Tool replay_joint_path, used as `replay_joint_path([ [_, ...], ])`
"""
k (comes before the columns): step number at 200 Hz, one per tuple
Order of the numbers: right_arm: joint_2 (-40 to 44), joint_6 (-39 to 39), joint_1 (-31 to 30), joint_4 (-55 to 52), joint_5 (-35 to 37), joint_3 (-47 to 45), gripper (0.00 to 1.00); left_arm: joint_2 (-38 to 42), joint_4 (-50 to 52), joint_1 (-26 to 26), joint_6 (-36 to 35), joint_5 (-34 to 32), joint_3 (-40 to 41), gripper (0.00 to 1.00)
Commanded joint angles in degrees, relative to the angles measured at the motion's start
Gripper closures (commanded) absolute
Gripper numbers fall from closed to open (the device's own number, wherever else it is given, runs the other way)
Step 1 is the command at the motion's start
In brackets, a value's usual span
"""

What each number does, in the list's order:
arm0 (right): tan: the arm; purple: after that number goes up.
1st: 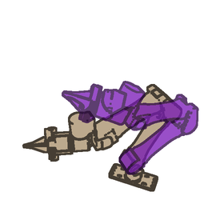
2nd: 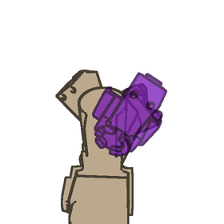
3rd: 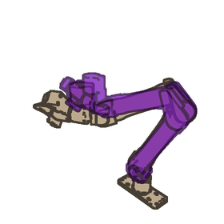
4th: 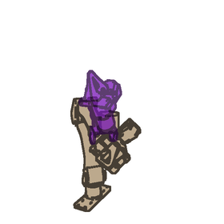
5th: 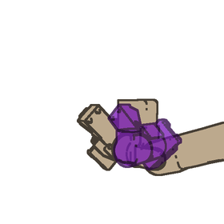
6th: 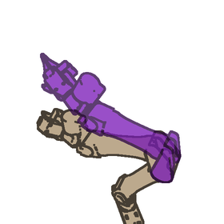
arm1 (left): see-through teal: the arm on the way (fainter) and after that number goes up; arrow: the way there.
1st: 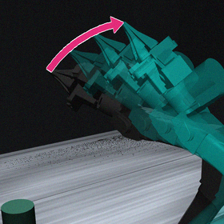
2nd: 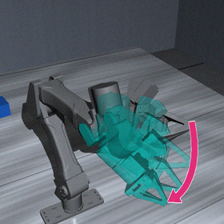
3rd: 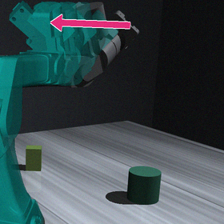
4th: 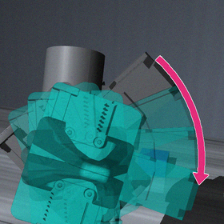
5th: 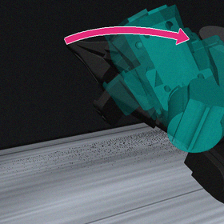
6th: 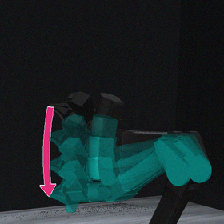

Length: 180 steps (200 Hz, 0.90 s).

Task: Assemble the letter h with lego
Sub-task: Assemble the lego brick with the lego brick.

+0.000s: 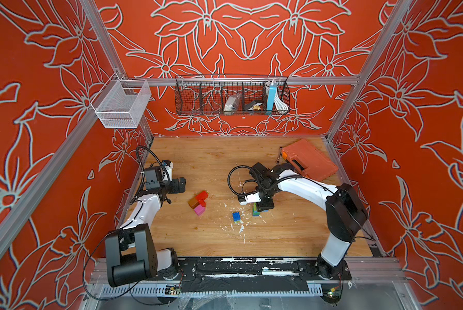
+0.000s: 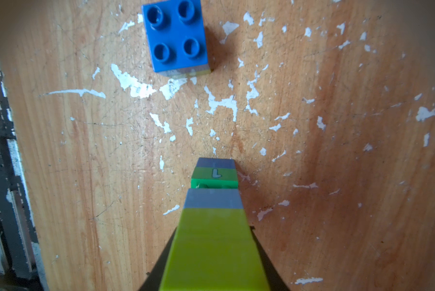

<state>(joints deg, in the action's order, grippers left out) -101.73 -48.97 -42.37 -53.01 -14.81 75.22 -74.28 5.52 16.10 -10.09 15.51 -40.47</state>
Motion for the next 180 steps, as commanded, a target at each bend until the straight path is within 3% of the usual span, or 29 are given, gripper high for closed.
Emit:
replay_joint_path([
  [1, -0.81, 0.41, -0.43, 0.12, -0.35, -1.79, 0.70, -0.87, 0.60, 0.29, -0.38, 0.36, -1.59, 0.00],
  [77, -3.41, 1.36, -0.38, -0.49, -0.78, -3.95, 0.73, -0.97, 1.17, 0.25, -0.64, 0.58, -1.73, 0.00],
  [180, -5.83, 5.60, -4.56, 2.74, 9.89, -9.54, 0.77, -2.45, 2.18, 0.26, -0.46, -0.22, -2.95, 0.00],
])
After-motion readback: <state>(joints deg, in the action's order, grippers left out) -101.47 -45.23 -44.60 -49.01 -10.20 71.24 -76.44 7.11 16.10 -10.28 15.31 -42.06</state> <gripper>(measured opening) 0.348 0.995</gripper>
